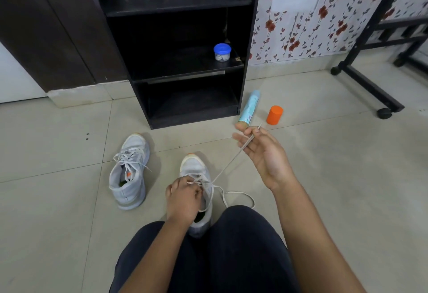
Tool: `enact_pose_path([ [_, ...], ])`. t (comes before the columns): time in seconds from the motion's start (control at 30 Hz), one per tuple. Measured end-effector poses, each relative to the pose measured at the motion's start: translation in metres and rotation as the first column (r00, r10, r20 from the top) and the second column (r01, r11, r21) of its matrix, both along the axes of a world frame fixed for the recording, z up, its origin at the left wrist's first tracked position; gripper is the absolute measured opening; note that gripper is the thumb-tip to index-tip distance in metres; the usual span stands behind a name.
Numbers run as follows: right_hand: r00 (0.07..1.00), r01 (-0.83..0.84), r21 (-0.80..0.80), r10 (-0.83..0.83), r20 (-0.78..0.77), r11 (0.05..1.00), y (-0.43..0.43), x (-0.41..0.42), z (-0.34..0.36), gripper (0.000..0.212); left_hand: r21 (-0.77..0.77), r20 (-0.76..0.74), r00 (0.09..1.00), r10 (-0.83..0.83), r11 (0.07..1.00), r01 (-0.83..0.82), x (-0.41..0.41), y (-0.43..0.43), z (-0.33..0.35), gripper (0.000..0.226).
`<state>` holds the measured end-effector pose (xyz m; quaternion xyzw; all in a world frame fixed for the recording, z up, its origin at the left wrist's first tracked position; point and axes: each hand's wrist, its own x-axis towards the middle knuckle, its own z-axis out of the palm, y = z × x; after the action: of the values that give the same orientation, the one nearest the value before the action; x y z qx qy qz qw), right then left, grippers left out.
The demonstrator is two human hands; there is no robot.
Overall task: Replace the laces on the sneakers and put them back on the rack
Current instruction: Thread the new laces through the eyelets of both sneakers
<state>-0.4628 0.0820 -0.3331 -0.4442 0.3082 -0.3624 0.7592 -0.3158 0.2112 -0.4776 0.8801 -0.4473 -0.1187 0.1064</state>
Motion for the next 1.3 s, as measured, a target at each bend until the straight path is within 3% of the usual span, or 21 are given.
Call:
enact_pose_path([
  [0.07, 0.998, -0.039, -0.032, 0.037, -0.053, 0.999, 0.006, 0.001, -0.004, 0.030, 0.015, -0.007, 1.000, -0.016, 1.000, 0.016, 0.000, 0.001, -0.003, 0.027],
  [0.13, 0.973, -0.086, -0.114, 0.059, -0.223, 0.990, 0.011, 0.002, -0.015, 0.029, -0.090, -0.058, 0.998, -0.022, 0.996, 0.017, -0.001, 0.003, -0.002, 0.025],
  [0.2, 0.915, -0.159, -0.175, 0.078, -0.396, 0.972, 0.018, 0.005, -0.032, 0.028, -0.237, -0.180, 0.983, 0.035, 0.968, -0.077, 0.001, 0.007, -0.002, 0.027],
  [0.27, 0.857, -0.231, -0.177, 0.114, -0.502, 0.957, 0.029, 0.011, -0.055, 0.031, -0.289, -0.309, 0.944, 0.119, 0.934, -0.212, 0.006, 0.017, -0.006, 0.033],
  [0.33, 0.820, -0.249, -0.123, 0.142, -0.554, 0.961, 0.043, 0.019, -0.081, 0.033, -0.245, -0.394, 0.899, 0.189, 0.922, -0.301, 0.011, 0.025, -0.011, 0.039],
  [0.43, 0.811, -0.167, -0.099, 0.079, -0.579, 0.981, 0.059, 0.031, -0.121, 0.019, -0.180, -0.484, 0.843, 0.235, 0.916, -0.358, 0.017, 0.026, -0.017, 0.040],
  [0.57, 0.716, -0.251, -0.216, 0.031, -0.697, 0.943, 0.057, 0.047, -0.144, 0.022, -0.192, -0.504, 0.814, 0.290, 0.881, -0.433, 0.024, 0.019, -0.026, 0.027],
  [0.63, 0.691, -0.276, -0.307, -0.034, -0.722, 0.911, 0.055, 0.057, -0.150, 0.014, -0.190, -0.525, 0.791, 0.314, 0.863, -0.469, 0.027, 0.015, -0.031, 0.019],
  [0.73, 0.500, -0.400, -0.454, -0.225, -0.836, 0.796, 0.057, 0.077, -0.160, 0.003, -0.150, -0.651, 0.672, 0.353, 0.808, -0.570, 0.032, 0.012, -0.036, 0.018],
  [0.87, 0.395, -0.454, -0.416, -0.241, -0.887, 0.788, 0.065, 0.096, -0.170, 0.012, -0.089, -0.785, 0.511, 0.350, 0.753, -0.652, 0.036, 0.011, -0.037, 0.023],
  [1.2, 0.333, -0.558, -0.410, -0.258, -0.907, 0.722, 0.071, 0.102, -0.174, 0.020, -0.083, -0.798, 0.495, 0.343, 0.752, -0.654, 0.038, 0.012, -0.037, 0.021],
  [1.3, 0.354, -0.564, -0.419, -0.250, -0.901, 0.712, 0.071, 0.101, -0.174, 0.018, -0.095, -0.802, 0.496, 0.332, 0.750, -0.655, 0.037, 0.012, -0.034, 0.023],
])
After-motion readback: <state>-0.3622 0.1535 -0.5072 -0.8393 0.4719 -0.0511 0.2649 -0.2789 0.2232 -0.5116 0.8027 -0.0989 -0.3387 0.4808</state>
